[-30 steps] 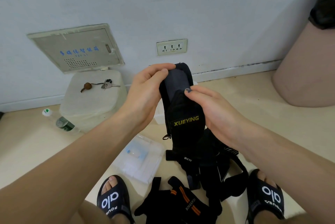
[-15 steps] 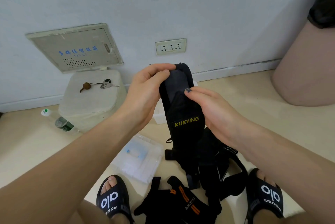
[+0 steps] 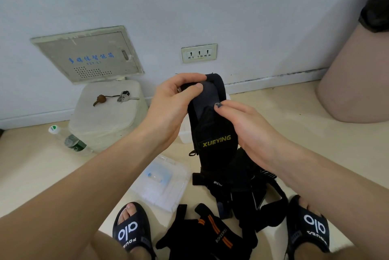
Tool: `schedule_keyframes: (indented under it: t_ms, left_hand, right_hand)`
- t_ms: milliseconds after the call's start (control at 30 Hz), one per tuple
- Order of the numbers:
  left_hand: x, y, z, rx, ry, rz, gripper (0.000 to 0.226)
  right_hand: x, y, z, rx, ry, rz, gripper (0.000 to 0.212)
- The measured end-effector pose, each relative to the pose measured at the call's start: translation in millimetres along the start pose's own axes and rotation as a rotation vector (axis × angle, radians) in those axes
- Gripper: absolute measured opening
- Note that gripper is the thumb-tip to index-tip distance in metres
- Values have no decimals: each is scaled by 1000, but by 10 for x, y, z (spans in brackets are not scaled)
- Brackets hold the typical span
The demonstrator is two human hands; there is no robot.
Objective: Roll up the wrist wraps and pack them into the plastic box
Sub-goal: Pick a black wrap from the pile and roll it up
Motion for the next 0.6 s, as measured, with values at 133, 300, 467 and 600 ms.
schedule_keyframes:
  t_ms: [133, 300, 467, 600]
  left_hand:
    - [-11, -14, 4, 9, -21, -5, 19]
    - [-34, -35, 18, 10, -52, -3, 20]
    - [-92, -85, -43, 39, -43, -41, 21]
    - [-130, -141, -102, 47, 6, -77, 21]
  right_hand:
    - [-2, -10, -14, 7, 20, -2, 28]
    - [-5, -9, -12, -3, 137, -26, 33]
    - [-36, 3, 46, -102, 279, -105, 28]
    - [-66, -10, 29, -121, 348, -167, 16]
Point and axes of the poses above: each hand's wrist, its own y-axis away from the middle knuckle, its own x-axis out of the palm, z = x × y, the point moved 7 cm from there along -y, towards the middle knuckle, and after that the axes turned 14 degrees about x, right-handed, at the moved point
